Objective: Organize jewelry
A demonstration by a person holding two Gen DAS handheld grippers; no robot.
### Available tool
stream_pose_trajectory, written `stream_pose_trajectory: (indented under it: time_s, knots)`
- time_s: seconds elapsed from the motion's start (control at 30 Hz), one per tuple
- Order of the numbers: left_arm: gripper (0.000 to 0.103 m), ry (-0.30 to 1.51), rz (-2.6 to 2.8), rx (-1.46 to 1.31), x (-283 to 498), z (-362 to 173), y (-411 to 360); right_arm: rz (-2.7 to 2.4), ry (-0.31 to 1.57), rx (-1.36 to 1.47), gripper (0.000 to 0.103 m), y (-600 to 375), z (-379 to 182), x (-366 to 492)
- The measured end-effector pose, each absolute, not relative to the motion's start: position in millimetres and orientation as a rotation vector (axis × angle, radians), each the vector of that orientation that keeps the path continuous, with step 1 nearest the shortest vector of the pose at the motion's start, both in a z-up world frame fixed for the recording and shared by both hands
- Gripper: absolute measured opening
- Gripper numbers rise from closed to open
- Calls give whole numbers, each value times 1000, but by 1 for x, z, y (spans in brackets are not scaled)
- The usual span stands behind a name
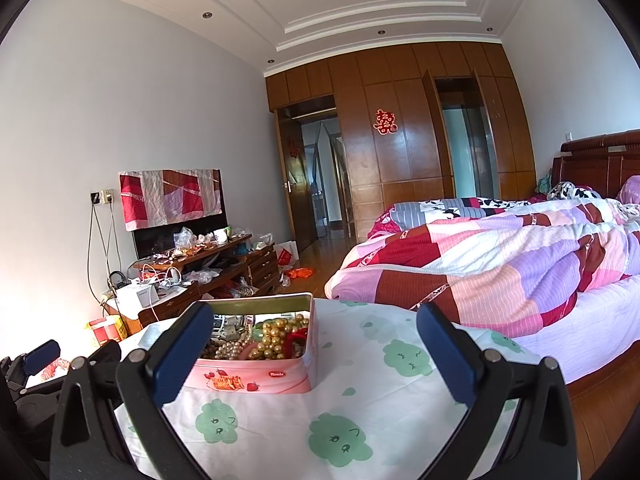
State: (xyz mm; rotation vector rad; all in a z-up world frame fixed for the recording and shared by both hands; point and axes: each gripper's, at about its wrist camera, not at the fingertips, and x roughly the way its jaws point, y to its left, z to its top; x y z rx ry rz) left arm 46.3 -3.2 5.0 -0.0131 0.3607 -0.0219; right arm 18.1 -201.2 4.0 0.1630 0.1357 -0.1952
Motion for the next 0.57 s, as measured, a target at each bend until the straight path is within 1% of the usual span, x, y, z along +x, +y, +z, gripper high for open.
stream_pose_trajectory:
  time_s: [0.57]
  knots:
    - [86,413,-48,-24,52,-2,-9,-199,144,166,103,-203,3,18]
